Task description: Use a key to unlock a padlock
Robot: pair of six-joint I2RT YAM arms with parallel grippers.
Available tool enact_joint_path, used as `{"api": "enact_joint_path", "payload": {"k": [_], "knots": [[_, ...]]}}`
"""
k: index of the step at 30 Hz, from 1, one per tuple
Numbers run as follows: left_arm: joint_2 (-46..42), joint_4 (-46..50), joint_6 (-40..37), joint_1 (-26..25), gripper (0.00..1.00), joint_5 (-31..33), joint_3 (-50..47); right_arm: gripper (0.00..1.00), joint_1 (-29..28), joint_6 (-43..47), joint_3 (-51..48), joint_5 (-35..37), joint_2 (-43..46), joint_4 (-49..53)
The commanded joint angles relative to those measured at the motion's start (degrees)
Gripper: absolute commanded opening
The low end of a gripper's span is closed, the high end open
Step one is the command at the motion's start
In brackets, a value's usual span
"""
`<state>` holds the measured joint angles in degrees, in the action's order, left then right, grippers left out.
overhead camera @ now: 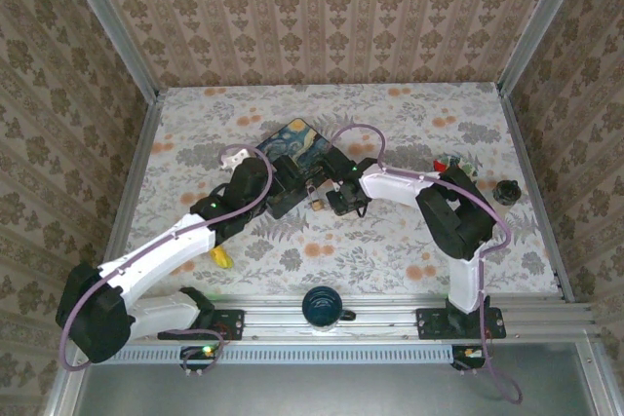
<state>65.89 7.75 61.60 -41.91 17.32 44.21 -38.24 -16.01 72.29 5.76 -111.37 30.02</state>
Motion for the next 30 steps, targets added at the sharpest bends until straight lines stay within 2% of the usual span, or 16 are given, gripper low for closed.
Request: {"api": "enact_joint_path", "payload": {"k": [1, 12, 19, 22, 27, 30], "knots": [[-1.29, 0.51, -2.01, 0.48, 1.00, 1.67, -0.87, 0.22, -0.17, -1.00, -3.52, -0.52, -1.34, 4.87], [-1.31, 2.40, -3.35, 0.91, 1.00, 2.51, -0.17, 0.06, -0.08, -1.01, -2.86, -1.55, 3.63, 4.86], [-1.29, 2.97, -4.63, 1.72, 1.00, 2.09, 0.00, 0.01, 0.56, -1.13, -3.75, -3.44, 8.60, 5.02], [-1.29, 3.06, -5.21, 2.26, 1.00, 1.23, -0.30, 0.00, 2.67, -0.95, -6.25, -9.32, 12.23, 2.21], [-1.53, 2.07, -6.59, 4.48, 1.00, -3.39, -1.22, 0.00, 9.36, -0.81, -13.52, -23.95, 19.92, -7.10], [-1.38, 1.52, -8.74, 5.55, 1.00, -6.53, -1.27, 0.00, 11.79, -0.22, -16.16, -27.73, 23.96, -9.61]]}}
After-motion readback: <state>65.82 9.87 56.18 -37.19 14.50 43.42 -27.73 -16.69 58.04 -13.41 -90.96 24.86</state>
